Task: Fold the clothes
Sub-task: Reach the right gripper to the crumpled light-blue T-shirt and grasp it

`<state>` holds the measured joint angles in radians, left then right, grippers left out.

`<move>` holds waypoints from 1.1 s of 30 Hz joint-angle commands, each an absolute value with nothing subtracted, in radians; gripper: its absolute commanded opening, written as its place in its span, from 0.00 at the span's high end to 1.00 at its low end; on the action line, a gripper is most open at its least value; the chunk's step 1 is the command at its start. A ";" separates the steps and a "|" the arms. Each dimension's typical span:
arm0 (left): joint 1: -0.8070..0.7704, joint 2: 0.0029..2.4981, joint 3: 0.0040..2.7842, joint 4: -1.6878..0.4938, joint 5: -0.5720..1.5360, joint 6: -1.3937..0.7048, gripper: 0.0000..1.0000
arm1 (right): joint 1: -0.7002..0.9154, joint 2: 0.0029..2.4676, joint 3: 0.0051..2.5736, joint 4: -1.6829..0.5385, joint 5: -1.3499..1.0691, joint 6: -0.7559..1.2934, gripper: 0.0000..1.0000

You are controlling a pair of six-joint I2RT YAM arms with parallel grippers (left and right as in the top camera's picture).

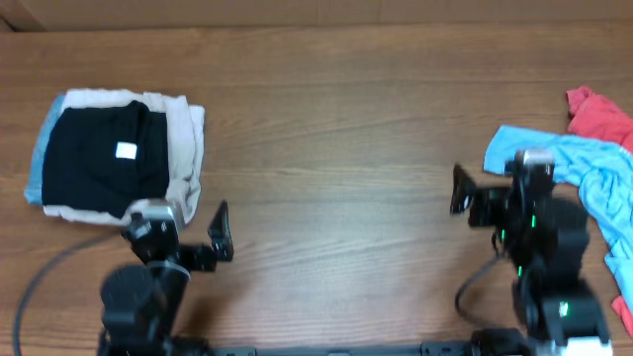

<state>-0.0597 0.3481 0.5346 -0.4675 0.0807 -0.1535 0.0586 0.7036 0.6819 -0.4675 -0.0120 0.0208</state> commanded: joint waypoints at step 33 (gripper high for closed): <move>-0.066 0.768 0.942 -0.605 0.086 -0.135 0.19 | -0.345 1.795 0.916 -0.176 0.235 0.209 0.48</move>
